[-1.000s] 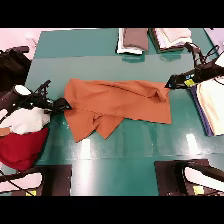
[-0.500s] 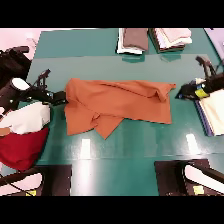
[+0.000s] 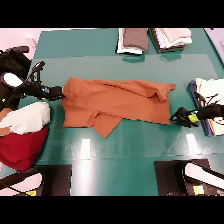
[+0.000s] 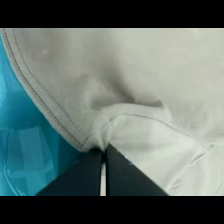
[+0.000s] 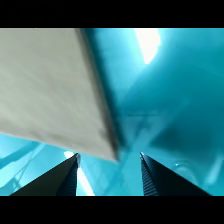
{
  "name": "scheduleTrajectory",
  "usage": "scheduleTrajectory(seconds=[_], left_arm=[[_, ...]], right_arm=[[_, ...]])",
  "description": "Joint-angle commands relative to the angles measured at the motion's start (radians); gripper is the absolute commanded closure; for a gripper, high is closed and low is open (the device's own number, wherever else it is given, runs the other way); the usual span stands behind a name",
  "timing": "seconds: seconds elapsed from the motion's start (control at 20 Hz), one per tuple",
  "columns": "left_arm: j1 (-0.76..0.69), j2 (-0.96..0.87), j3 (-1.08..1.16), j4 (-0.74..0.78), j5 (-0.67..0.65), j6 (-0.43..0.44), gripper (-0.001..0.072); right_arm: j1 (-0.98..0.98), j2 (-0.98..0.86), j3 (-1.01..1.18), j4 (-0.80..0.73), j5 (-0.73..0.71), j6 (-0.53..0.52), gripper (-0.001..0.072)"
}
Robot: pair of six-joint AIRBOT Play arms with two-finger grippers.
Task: Fold the shirts.
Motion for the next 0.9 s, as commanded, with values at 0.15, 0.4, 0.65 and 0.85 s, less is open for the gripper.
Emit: scheduleTrajectory(seconds=[0.15,0.4,0.65,0.85], left_arm=[[0.0,0.002,0.002,0.001,-0.026,0.0,0.0682],[0.0,0.109,0.106,0.018,-0.055,-0.001,0.0683],[0.0,0.353,0.457,0.074,-0.042,-0.002,0.0682],[0.0,0.489,0.769,0.074,-0.04,-0.045,0.0683]], right_arm=[[0.164,-0.064,-0.02,0.063,-0.112,-0.035,0.0659],[0.235,0.04,0.219,0.062,-0.052,-0.047,0.0692],[0.242,0.264,0.671,0.052,-0.061,-0.047,0.0692],[0.242,0.389,1.003,0.02,-0.08,-0.04,0.0692]])
